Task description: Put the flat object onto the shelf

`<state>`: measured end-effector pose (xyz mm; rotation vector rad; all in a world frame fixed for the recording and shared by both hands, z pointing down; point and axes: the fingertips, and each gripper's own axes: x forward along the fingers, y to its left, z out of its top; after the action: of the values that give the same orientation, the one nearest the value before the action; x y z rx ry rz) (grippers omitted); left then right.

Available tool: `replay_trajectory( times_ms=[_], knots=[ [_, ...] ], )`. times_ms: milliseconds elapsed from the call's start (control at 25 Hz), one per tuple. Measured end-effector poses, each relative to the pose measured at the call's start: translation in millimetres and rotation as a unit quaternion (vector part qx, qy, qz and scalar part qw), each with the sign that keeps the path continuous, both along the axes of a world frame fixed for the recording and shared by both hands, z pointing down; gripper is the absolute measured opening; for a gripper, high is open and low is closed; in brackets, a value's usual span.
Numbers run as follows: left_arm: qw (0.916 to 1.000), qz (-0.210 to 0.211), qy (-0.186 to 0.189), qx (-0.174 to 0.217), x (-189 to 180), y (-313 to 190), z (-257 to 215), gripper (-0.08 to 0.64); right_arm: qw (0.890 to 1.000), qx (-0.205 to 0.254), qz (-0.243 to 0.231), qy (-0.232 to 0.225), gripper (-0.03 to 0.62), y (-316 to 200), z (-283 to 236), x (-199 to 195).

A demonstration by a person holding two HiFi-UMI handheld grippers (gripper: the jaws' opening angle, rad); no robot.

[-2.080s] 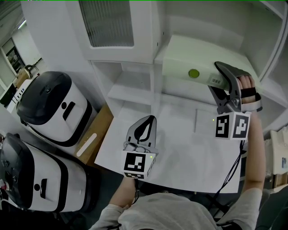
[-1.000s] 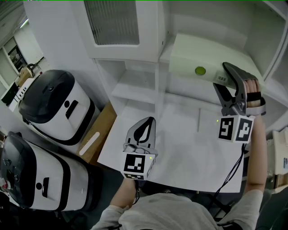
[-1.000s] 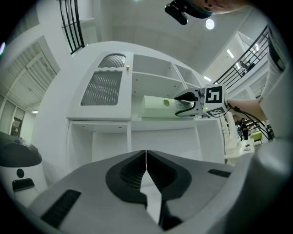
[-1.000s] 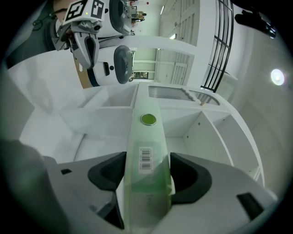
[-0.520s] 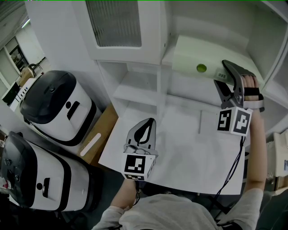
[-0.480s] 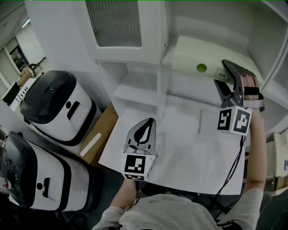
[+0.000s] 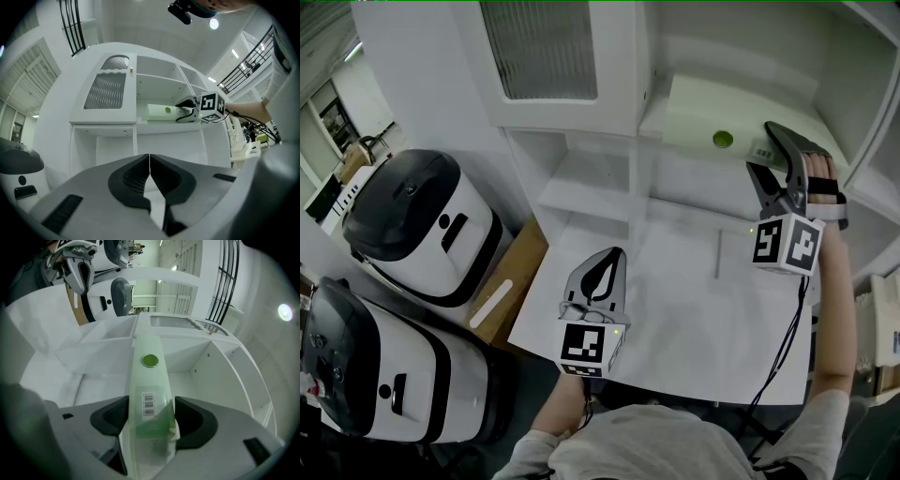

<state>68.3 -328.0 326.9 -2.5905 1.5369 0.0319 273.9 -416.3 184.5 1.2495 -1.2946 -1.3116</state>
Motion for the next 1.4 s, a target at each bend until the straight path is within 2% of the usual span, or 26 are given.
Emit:
replay_trajectory(
  times_ms=[320, 520, 560, 680, 720, 800, 960, 1120, 1160, 1320, 1400],
  knots=[
    [0.9999, 0.013, -0.001, 0.002, -2.8, 5.7, -0.7, 0.015, 0.999, 0.0, -0.025, -0.042, 0.304, 21.6, -7.8, -12.1],
    [0.9997, 0.024, 0.001, 0.0, -5.1, 8.2, 2.7, 0.015, 0.995, 0.004, -0.046, -0.094, 0.293, 41.9, -11.3, -18.5],
    [0.9996, 0.028, 0.002, 0.001, -4.6, 9.3, 1.7, 0.015, 0.993, 0.009, -0.05, -0.109, 0.266, 47.1, -13.1, -19.9],
    [0.9991, 0.043, 0.003, 0.0, -3.1, 13.2, 2.2, 0.015, 0.986, 0.038, -0.055, -0.15, 0.063, 64.8, -20.5, -21.5],
    [0.9989, 0.048, 0.003, -0.001, -3.5, 14.2, 2.9, 0.015, 0.985, 0.038, -0.053, -0.16, 0.028, 69.3, -20.2, -22.0],
    [0.9985, 0.055, 0.003, -0.001, -4.9, 15.2, 3.1, 0.015, 0.981, 0.023, -0.053, -0.187, 0.009, 75.8, -14.8, -23.0],
    [0.9971, 0.077, 0.002, 0.001, -5.2, 18.1, 1.2, 0.015, 0.963, -0.014, -0.061, -0.261, 0.009, 88.9, -1.1, -25.1],
    [0.9949, 0.101, 0.001, -0.001, -4.2, 21.4, 2.3, 0.015, 0.929, -0.027, -0.064, -0.365, 0.009, 104.6, 9.7, -27.2],
    [0.9942, 0.107, 0.001, -0.001, -3.9, 22.3, 2.8, 0.015, 0.923, -0.027, -0.067, -0.378, 0.009, 109.4, 10.7, -29.3],
    [0.991, 0.134, 0.001, -0.003, -1.0, 26.1, 4.1, 0.015, 0.913, -0.027, -0.074, -0.4, 0.009, 128.4, 15.3, -38.8],
    [0.9889, 0.148, 0.001, -0.002, 1.1, 29.2, 3.4, 0.015, 0.901, -0.033, -0.065, -0.427, 0.009, 137.5, 23.1, -41.3]
  ],
)
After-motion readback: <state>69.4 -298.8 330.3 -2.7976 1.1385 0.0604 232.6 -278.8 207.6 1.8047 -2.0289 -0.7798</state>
